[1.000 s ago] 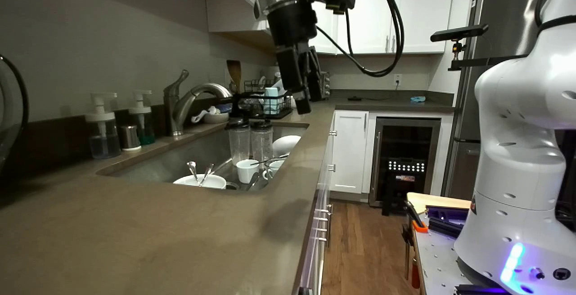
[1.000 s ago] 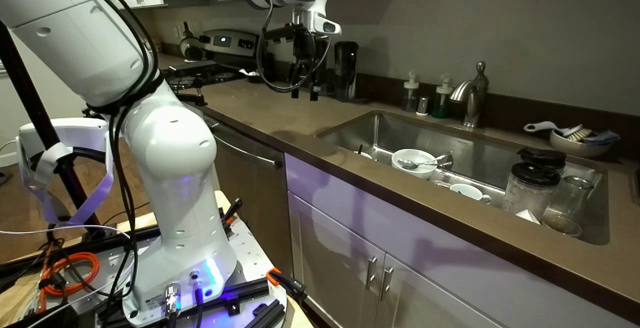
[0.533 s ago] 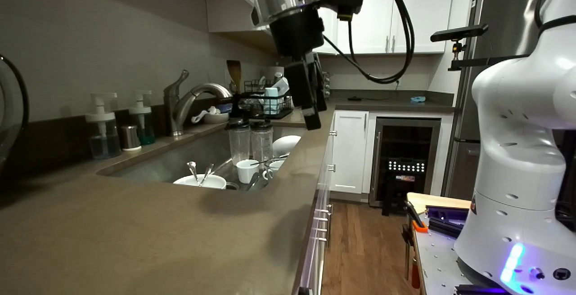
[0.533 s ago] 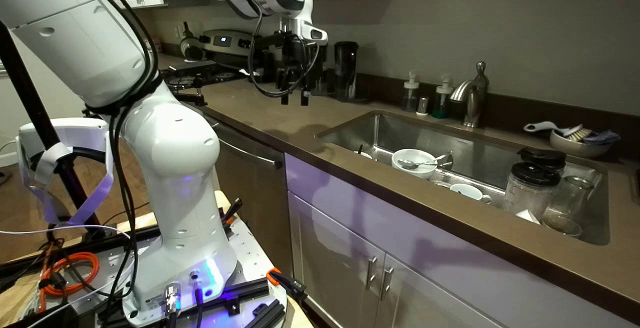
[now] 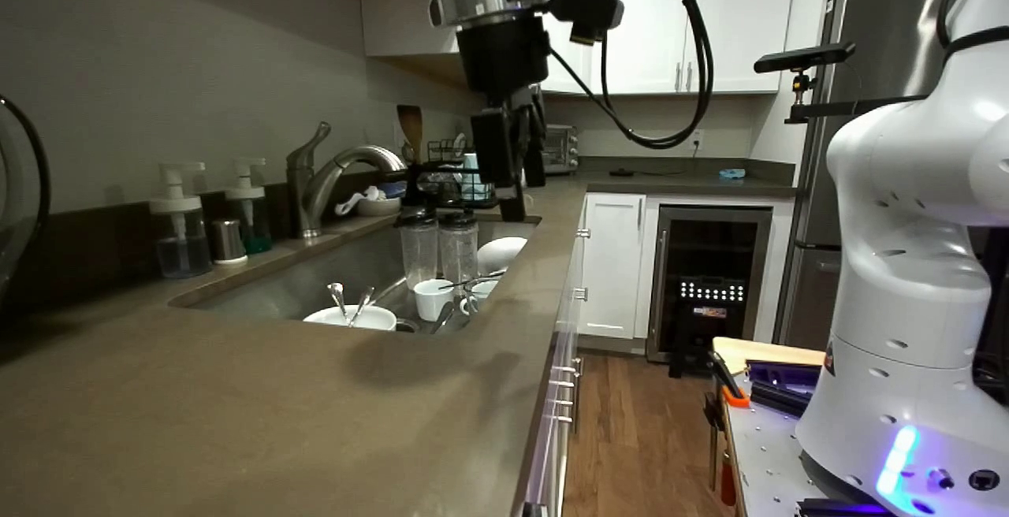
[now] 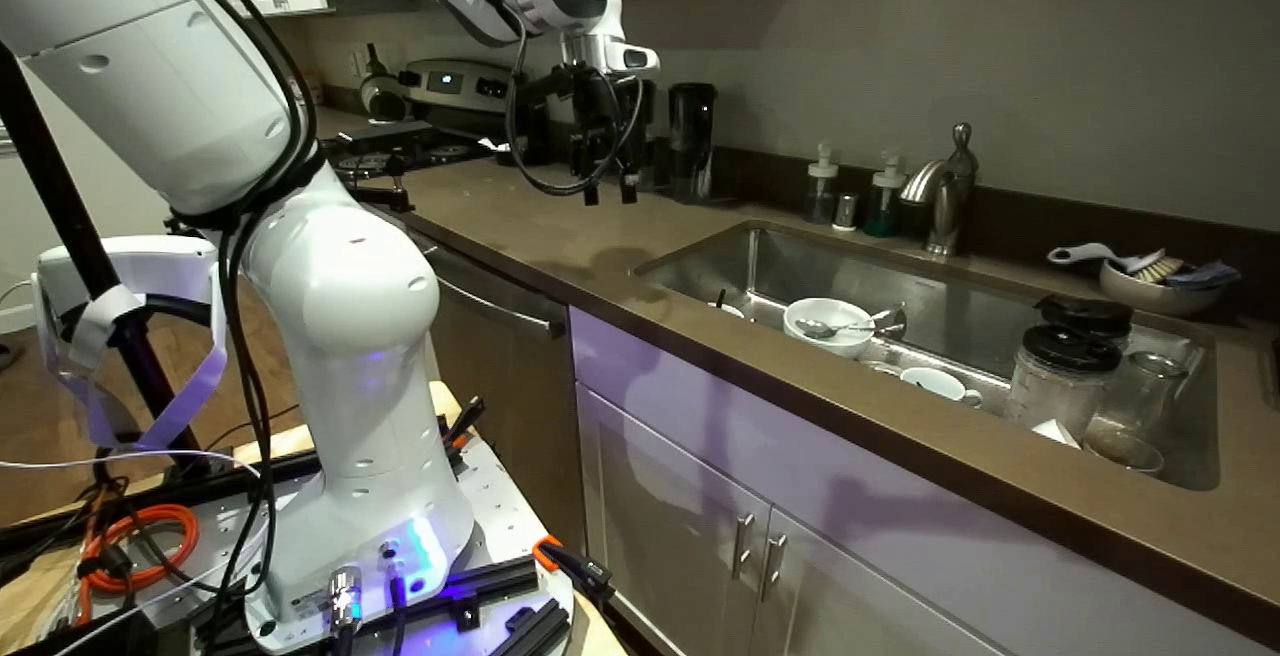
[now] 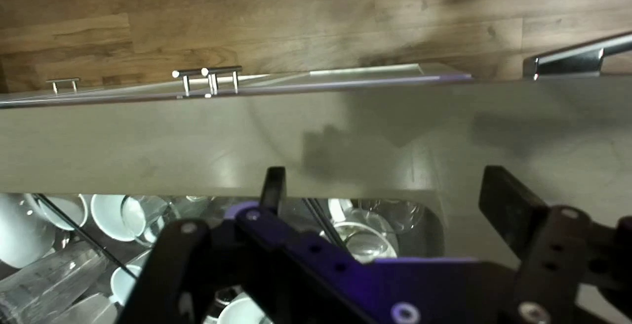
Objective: Open the tap
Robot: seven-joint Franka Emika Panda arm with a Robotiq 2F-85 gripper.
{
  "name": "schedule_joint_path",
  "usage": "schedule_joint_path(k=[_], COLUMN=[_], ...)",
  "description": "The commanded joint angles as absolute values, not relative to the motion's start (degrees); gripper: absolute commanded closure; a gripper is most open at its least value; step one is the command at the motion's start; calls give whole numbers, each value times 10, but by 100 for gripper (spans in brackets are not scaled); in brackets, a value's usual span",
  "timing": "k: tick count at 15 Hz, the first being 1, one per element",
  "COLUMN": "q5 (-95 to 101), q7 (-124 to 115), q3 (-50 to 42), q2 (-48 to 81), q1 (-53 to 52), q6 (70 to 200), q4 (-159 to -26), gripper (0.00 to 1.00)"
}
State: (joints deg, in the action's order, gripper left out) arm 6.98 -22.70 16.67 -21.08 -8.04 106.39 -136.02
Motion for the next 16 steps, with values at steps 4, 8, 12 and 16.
schedule_joint_path(k=[4, 8, 12, 16], q5=[115, 119, 122, 131], q7=[-269, -260, -254, -254], q3=[137, 120, 111, 107], q2=[-210, -208, -203, -199], q1=[-40, -26, -17, -7], q6=[1135, 1185, 1246, 1316], q4=[-1339, -1336, -1337, -1338], gripper=[0, 0, 0, 0])
